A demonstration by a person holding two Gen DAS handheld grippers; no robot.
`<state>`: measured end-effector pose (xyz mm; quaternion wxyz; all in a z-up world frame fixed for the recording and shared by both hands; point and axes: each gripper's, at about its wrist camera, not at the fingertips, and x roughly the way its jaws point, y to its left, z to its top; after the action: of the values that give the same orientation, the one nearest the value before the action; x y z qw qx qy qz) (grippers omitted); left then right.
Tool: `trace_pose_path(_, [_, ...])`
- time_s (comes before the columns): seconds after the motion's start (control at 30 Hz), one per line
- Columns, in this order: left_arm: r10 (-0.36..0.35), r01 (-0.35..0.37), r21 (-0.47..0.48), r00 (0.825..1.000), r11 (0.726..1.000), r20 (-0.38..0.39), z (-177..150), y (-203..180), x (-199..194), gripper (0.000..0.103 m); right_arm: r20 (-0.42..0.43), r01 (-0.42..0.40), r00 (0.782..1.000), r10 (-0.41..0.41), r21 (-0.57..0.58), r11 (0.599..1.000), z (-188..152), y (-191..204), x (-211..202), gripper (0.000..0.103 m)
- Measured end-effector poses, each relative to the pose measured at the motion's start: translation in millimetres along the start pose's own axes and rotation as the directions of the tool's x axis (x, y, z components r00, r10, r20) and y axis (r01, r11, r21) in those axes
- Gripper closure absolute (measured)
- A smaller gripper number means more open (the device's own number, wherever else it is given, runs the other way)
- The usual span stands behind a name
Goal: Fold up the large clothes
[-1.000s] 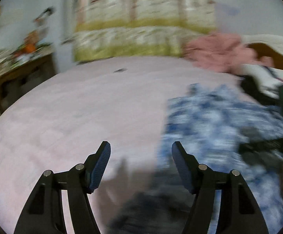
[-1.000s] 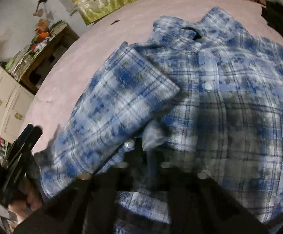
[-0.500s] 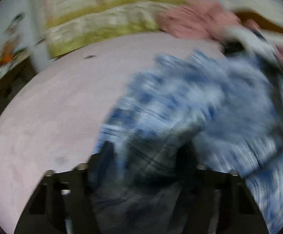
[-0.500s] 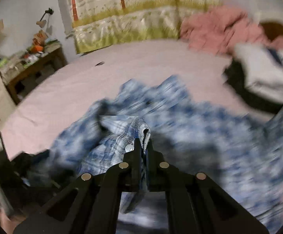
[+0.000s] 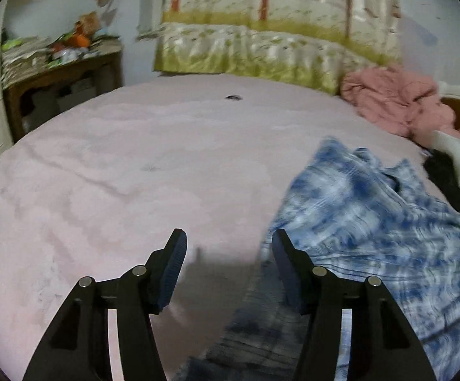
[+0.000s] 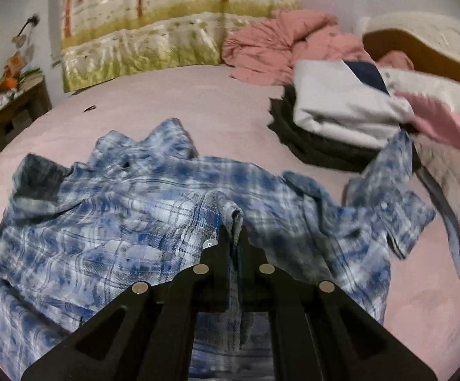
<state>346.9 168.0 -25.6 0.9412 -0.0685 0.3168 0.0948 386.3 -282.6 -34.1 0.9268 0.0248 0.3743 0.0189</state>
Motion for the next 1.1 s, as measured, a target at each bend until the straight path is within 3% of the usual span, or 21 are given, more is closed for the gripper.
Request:
trace_pose_path(0.1, [-0.019, 0.018, 0.062, 1.0, 0.998, 0.015, -3.2, -19.0, -9.6, 0.035, 0.018, 0.021, 1.0, -0.021, 0.032, 0.999, -2.4, -12.7, 1.7, 0.1])
trace_pose_path(0.17, [0.002, -0.003, 0.096, 1.0, 0.995, 0.006, -5.0, -30.2, -5.8, 0.035, 0.028, 0.079, 0.996, -0.079, 0.017, 0.997, 1.3, -20.5, 3.6, 0.1])
trace_pose_path(0.23, [0.023, -0.021, 0.112, 1.0, 0.994, -0.021, -7.3, -35.0, 3.1, 0.035, 0.039, 0.08, 0.996, -0.082, 0.054, 0.995, 6.0, -33.9, 2.5, 0.1])
trace_pose_path(0.43, [0.025, -0.021, 0.028, 0.99, 0.999, -0.139, -10.8, -14.9, 32.1, 0.035, -0.036, 0.067, 0.997, -0.063, 0.091, 0.994, 5.3, -52.0, 25.2, 0.1])
trace_pose_path(0.6, [0.009, -0.005, 0.065, 0.999, 0.998, -0.053, -11.4, -22.2, 14.7, 0.035, -0.025, 0.069, 0.997, -0.066, 0.116, 0.991, 4.4, -58.4, 25.5, 0.099])
trace_pose_path(0.73, [-0.086, 0.081, 0.083, 0.995, 0.993, 0.059, -9.1, -33.0, -21.0, 0.034, 0.024, 0.121, 0.992, -0.125, 0.145, 0.982, 4.8, -71.9, 10.3, 0.064])
trace_pose_path(0.83, [-0.147, 0.137, 0.085, 0.982, 0.987, 0.123, -7.8, -40.9, -45.1, 0.023, 0.062, 0.078, 0.994, -0.091, 0.187, 0.979, 2.5, -90.6, -13.1, 0.061])
trace_pose_path(0.93, [-0.174, 0.157, 0.103, 0.967, 0.982, 0.186, -9.3, -55.4, -64.8, 0.013, 0.117, 0.048, 0.99, -0.078, 0.242, 0.969, -0.6, -115.0, -40.9, 0.046])
trace_pose_path(1.1, [-0.176, 0.162, 0.09, 0.966, 0.983, 0.187, -13.4, -73.8, -59.6, 0.0, 0.163, 0.024, 0.983, -0.085, 0.346, 0.938, -2.1, -154.8, -64.3, 0.028])
